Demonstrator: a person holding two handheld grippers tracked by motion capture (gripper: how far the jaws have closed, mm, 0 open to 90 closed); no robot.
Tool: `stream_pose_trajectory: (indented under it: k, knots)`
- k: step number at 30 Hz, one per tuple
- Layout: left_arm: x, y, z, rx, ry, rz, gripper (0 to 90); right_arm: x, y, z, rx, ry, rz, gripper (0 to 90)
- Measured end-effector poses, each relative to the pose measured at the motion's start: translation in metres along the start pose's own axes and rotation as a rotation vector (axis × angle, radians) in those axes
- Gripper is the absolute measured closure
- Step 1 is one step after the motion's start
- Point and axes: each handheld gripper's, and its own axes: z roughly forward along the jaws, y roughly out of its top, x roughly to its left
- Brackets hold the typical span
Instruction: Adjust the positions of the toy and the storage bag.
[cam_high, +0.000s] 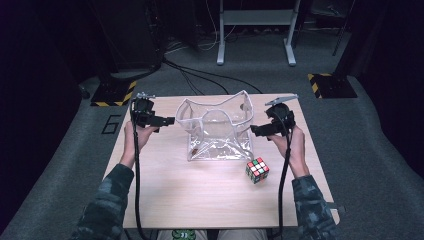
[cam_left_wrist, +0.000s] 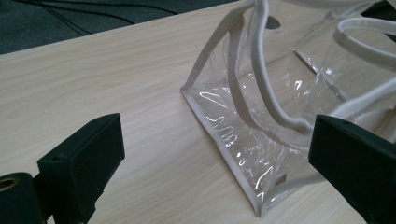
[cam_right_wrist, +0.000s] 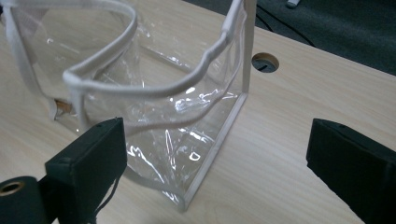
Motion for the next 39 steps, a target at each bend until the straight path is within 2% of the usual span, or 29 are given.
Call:
stream_pose_trajectory:
  k: [4,7,10,14,19,21,22,23,29,30,31,33,34,35,37,38,39]
  knots:
    - [-0.004,-0.012,-0.005,-0.015,-0.009,0.005,3.4,0.006,-0.015,-0.006,-0.014,0.006,-0.003,1.8]
    - [-0.007,-0.023,-0.009,-0.019,-0.005,0.031,3.8,0.008,-0.027,-0.008,-0.024,0.005,-0.008,1.0]
    - [-0.007,-0.034,-0.013,-0.014,-0.003,0.048,3.8,0.01,-0.036,-0.01,-0.02,-0.007,-0.013,0.0]
    - [-0.004,-0.047,-0.016,0.009,0.009,0.07,3.8,0.011,-0.049,-0.014,-0.019,0.0,-0.011,0.0]
    - [0.002,-0.064,-0.02,0.012,0.009,0.059,3.6,0.01,-0.066,-0.017,-0.027,-0.001,-0.006,0.0]
    - [0.005,-0.072,-0.021,0.012,0.007,0.052,3.5,0.008,-0.079,-0.018,-0.027,-0.006,0.006,0.0]
    - [0.007,-0.076,-0.022,0.017,0.011,0.052,3.5,0.008,-0.079,-0.018,-0.027,-0.006,0.006,0.0]
    - [0.009,-0.08,-0.022,0.016,0.013,0.045,3.8,0.005,-0.088,-0.018,-0.024,-0.005,0.023,0.0]
    - [0.023,-0.108,-0.019,0.046,0.022,-0.006,3.9,-0.005,-0.115,-0.016,-0.013,-0.018,0.052,0.0]
    - [0.024,-0.112,-0.018,0.05,0.022,-0.013,3.9,-0.005,-0.115,-0.016,-0.013,-0.018,0.052,0.0]
    - [0.025,-0.121,-0.016,0.067,0.022,-0.011,4.7,-0.009,-0.123,-0.016,-0.012,-0.012,0.068,0.0]
    - [0.027,-0.125,-0.015,0.081,0.018,-0.002,5.2,-0.011,-0.128,-0.016,-0.017,-0.009,0.061,0.0]
    - [0.028,-0.129,-0.015,0.089,0.017,0.005,5.3,-0.014,-0.138,-0.015,-0.014,-0.014,0.06,0.0]
    - [0.03,-0.138,-0.012,0.103,0.011,-0.004,5.3,-0.016,-0.143,-0.014,-0.012,-0.02,0.063,0.0]
    - [0.031,-0.142,-0.011,0.105,0.012,-0.005,5.2,-0.02,-0.153,-0.012,-0.007,-0.014,0.078,0.0]
    - [0.032,-0.15,-0.008,0.107,0.009,-0.027,5.2,-0.021,-0.159,-0.011,0.0,-0.025,0.08,0.0]
    - [0.032,-0.15,-0.008,0.107,0.009,-0.027,5.2,-0.023,-0.164,-0.01,0.004,-0.029,0.082,0.0]
